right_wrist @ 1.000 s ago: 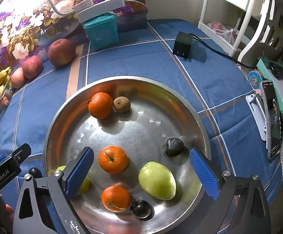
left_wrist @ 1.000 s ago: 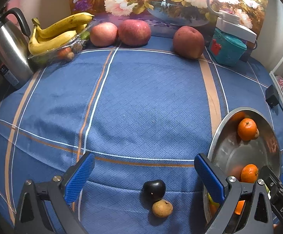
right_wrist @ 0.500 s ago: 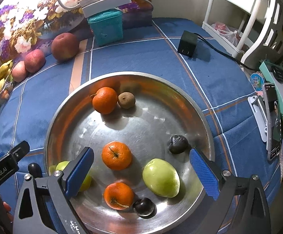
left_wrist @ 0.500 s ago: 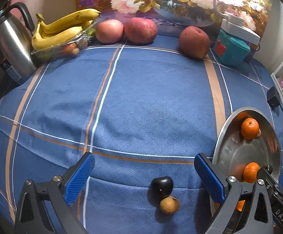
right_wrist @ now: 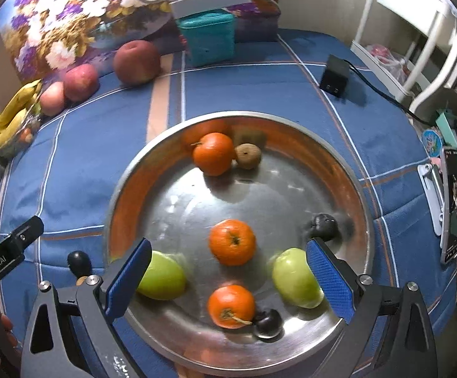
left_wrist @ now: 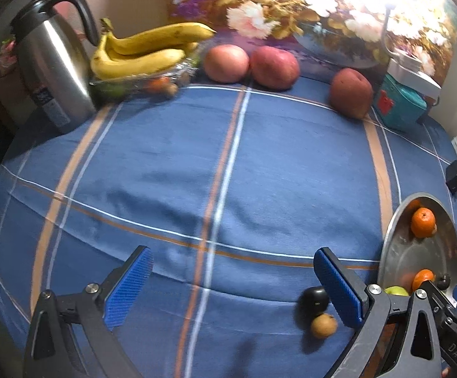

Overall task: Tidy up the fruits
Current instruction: 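Move both open tools toward the last kiwi and dark plum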

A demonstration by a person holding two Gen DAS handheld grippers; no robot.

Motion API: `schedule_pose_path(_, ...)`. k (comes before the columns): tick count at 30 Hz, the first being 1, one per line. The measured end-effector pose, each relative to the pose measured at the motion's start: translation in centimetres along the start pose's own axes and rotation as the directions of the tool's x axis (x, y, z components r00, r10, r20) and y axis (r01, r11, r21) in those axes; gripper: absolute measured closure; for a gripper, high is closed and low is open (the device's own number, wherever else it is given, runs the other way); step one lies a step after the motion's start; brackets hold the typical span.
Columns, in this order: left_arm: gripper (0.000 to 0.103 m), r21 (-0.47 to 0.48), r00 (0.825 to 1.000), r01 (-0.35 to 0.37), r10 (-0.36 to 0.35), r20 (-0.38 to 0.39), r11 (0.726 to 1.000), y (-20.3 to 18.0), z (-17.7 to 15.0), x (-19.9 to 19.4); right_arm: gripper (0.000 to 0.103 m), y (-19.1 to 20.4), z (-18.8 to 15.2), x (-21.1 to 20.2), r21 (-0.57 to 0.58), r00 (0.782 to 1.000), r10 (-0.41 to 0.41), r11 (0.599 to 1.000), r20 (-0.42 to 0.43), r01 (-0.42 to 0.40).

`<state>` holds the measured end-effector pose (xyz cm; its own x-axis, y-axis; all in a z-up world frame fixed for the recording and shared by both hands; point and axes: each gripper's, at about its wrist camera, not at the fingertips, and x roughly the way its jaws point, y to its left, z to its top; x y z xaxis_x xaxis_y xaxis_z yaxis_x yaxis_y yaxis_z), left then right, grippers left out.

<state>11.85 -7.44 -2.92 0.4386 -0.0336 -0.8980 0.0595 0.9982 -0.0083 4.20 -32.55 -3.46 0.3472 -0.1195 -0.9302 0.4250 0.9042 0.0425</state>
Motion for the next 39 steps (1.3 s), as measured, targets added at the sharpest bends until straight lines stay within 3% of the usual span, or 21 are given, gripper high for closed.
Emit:
schedule_pose_path(13, 0.0, 0.029, 0.999, -0.037, 0.036, 0.027, 0.999, 3.7, -0.6, -1.9, 0.004, 5.9, -0.4, -0.7, -0.121, 0.999, 0.043, 0.992, -0.027, -0.046)
schedule_pose_path(31, 0.0, -0.08, 1.0, 0.009, -0.007, 0.017, 0.997, 8.6, -1.1, -2.5, 0.004, 13.3, -2.6, -0.8, -0.283, 0.992, 0.096, 0.952, -0.078, -0.114)
schedule_pose_path(39, 0.0, -0.077, 1.0, 0.021, -0.023, -0.02, 0.997, 8.2, -1.2, -1.3, 0.006, 14.6, -3.3, -0.5, -0.319, 0.987, 0.129, 0.935, -0.098, -0.154)
